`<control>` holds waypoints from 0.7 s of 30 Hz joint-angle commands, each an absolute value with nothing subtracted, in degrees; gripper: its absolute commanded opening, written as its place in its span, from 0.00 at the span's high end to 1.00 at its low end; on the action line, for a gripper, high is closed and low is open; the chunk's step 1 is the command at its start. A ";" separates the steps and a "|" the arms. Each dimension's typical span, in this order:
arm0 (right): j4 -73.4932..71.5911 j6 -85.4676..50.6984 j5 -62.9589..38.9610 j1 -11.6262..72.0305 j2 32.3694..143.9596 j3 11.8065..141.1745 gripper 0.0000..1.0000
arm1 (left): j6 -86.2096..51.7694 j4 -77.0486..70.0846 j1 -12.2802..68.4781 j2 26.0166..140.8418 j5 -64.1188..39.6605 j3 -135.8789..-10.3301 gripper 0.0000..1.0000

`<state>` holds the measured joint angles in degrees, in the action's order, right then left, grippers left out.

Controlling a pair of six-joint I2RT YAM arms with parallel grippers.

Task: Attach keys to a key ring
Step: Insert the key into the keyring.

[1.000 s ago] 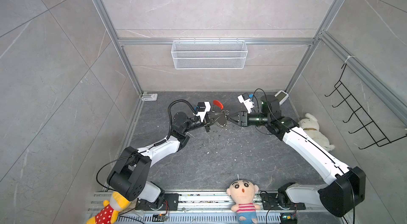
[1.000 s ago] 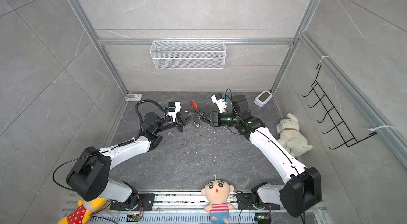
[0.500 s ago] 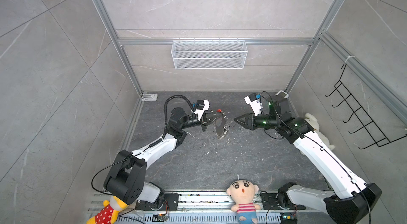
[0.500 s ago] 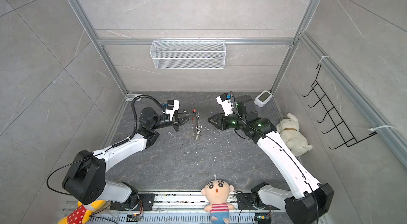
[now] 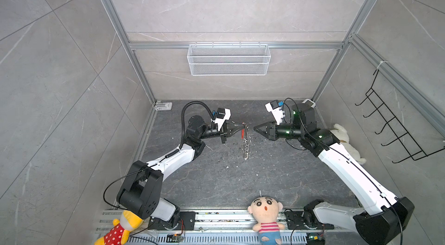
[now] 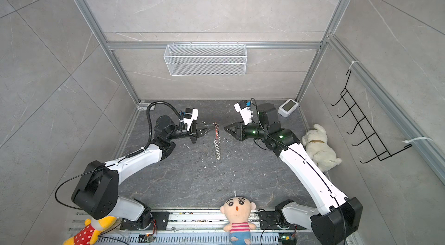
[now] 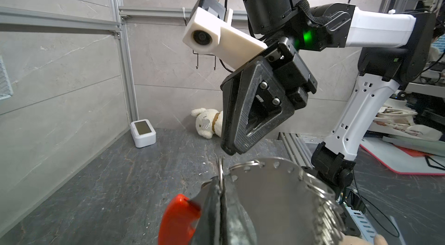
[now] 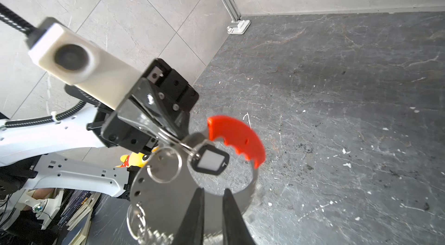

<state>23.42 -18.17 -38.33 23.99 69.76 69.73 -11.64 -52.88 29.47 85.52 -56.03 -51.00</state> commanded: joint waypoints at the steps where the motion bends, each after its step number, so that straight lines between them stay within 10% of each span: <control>1: 21.71 -15.87 -39.87 24.27 70.87 72.30 0.83 | -14.32 -59.08 29.26 85.95 -58.39 -53.86 1.00; 21: 20.98 -12.27 -43.99 24.21 75.88 77.35 0.79 | -18.39 -56.51 29.17 88.68 -62.95 -57.79 1.00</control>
